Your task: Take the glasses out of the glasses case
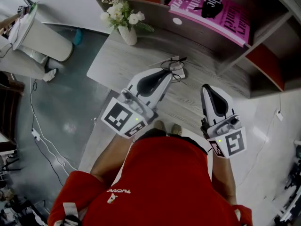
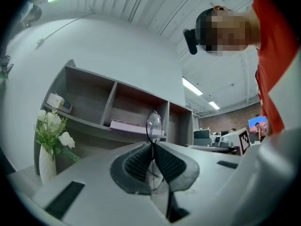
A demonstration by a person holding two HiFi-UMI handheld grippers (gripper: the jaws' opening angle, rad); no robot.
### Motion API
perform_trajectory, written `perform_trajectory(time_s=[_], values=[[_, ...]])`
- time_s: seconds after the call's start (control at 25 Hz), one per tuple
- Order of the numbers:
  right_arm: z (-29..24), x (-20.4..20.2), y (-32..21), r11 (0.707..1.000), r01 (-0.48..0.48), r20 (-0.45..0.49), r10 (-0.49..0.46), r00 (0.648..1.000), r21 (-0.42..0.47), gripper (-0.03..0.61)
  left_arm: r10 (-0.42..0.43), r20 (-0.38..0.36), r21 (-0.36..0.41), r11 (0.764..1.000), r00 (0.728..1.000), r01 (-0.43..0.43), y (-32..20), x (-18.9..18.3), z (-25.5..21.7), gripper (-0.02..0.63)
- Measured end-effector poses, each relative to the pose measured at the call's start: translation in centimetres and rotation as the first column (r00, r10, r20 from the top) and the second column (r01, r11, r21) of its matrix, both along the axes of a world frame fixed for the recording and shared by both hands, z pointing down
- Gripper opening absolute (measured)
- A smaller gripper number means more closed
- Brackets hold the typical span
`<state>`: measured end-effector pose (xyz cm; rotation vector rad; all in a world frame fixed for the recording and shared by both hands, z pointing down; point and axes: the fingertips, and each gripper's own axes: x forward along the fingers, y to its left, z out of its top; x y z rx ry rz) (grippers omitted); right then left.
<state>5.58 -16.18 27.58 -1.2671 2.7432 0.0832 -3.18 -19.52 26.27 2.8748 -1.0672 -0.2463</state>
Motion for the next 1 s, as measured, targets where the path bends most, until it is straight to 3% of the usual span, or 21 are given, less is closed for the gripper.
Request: perform_trajectory(time_s=[1.0], values=[[1.1,-0.2,0.0,1.0,-0.017,-0.014,0.017,1.0,-0.015,0.005,0.003,0.0,-0.009,1.0,1.0,-0.003,0.0,-0.8,0.6,0.026]])
